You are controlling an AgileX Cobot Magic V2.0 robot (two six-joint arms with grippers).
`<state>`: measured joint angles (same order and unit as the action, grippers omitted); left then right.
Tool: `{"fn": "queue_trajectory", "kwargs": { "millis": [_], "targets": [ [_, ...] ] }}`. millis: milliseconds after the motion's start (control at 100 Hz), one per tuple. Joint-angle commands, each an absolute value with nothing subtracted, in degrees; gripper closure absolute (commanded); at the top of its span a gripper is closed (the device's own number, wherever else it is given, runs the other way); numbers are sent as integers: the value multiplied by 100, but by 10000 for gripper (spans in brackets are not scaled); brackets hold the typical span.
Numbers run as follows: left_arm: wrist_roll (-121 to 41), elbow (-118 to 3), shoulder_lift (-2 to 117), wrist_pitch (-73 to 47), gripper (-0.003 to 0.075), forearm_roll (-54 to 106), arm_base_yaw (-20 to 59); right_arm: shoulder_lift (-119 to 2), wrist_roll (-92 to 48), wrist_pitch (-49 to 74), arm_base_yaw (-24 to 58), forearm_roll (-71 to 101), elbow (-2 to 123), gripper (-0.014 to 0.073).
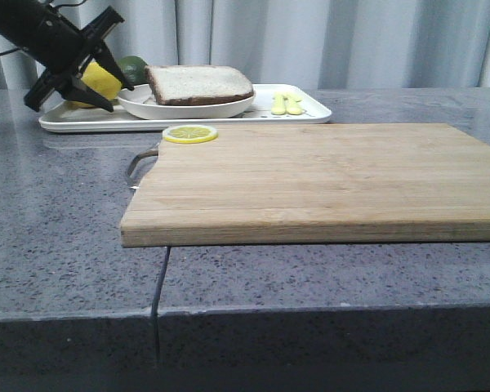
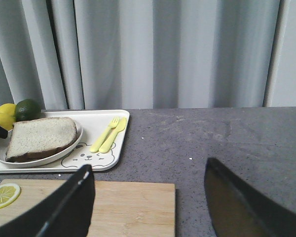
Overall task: Place bread and move sandwich to tray
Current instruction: 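Lower the plate onto the tray and open the left gripper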
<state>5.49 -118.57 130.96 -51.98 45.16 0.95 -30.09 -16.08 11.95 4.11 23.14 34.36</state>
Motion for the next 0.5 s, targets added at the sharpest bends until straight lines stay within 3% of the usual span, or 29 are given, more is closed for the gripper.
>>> {"fn": "queue_trajectory", "kwargs": {
  "millis": [0,490],
  "targets": [
    [594,-12077,12521,-5166,412,4584,49,-3000,-1613,759,366,2344,3591,106],
    [207,-12086,11134,-5463,413,2936,-12,-3000,-1613,689,366,2344,3591,106]
  ]
}}
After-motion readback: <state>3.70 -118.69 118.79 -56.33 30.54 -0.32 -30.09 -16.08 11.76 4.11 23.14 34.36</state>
